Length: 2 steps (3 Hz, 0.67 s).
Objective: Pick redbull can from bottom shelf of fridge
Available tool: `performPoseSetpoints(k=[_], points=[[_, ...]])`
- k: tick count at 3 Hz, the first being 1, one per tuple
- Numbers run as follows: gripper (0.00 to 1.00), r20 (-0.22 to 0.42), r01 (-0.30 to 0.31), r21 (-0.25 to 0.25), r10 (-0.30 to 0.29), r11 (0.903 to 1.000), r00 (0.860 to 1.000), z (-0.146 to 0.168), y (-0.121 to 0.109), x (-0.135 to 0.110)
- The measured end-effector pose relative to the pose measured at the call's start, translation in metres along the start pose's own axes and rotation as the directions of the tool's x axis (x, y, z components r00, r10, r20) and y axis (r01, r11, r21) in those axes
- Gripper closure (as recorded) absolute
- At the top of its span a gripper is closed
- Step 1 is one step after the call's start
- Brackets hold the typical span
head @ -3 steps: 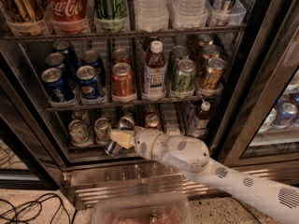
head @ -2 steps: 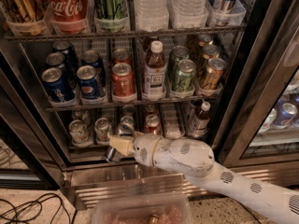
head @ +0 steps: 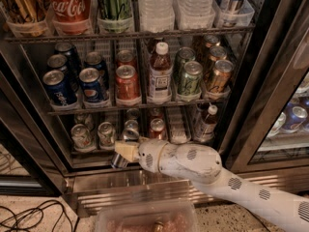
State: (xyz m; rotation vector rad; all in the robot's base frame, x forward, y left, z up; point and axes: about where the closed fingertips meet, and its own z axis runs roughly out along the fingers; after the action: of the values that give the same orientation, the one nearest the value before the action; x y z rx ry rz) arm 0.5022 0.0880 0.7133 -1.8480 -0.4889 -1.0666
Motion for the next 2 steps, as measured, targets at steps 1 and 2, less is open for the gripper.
performPoseSetpoints(k=[1, 2], points=[[1.00, 0.000, 0.000, 0.000, 0.000, 1.0000, 1.000, 0.0008, 0.0023, -0.0036], [1.00, 0.000, 0.001, -0.001, -0.001, 1.0000, 1.000, 0.0023, 0.0070, -0.0105]])
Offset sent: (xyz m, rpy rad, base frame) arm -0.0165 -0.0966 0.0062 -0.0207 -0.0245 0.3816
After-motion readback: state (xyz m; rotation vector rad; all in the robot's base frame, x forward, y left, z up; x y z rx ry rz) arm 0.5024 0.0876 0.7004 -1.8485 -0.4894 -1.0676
